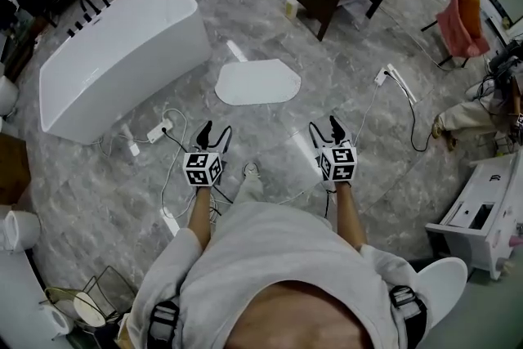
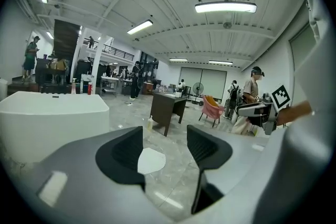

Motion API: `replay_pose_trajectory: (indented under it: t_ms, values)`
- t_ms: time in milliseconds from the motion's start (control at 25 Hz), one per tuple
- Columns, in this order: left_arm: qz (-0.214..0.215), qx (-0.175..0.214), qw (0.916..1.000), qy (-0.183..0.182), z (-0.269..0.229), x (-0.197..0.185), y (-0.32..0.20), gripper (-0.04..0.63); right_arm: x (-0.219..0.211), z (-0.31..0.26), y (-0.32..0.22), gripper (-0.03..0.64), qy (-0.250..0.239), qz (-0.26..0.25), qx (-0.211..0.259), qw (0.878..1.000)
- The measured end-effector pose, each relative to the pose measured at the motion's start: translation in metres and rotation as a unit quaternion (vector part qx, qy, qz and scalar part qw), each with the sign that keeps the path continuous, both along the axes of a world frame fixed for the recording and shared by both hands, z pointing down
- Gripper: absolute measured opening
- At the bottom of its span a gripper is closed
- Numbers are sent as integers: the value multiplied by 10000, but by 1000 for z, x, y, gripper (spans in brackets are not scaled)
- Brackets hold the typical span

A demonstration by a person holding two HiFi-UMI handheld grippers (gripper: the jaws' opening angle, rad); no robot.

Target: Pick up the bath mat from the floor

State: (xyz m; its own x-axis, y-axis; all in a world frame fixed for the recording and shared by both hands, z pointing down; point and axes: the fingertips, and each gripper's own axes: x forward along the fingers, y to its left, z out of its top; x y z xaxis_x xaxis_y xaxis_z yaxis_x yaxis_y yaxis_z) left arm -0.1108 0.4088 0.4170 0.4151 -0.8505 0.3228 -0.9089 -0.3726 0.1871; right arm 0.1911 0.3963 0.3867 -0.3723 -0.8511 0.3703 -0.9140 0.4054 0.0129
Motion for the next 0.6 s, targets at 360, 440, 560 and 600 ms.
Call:
replay_pose_trajectory:
  t_ms: [360, 440, 560, 600]
  values:
    - [183, 26, 9998, -27, -8, -26, -103, 270, -35, -10, -97, 284, 36, 49, -14, 10000]
    - [199, 53, 9998, -17, -9, -32, -124, 270, -44, -10, -116, 284, 61, 34, -26, 10000]
    - [224, 46, 9997, 14, -7, -41, -151, 270, -57, -8, -141, 284, 94, 21, -48, 9999]
    - [238, 32, 9997, 21, -5, -44, -158, 270, -61, -8, -148, 284, 102, 28, -59, 9999]
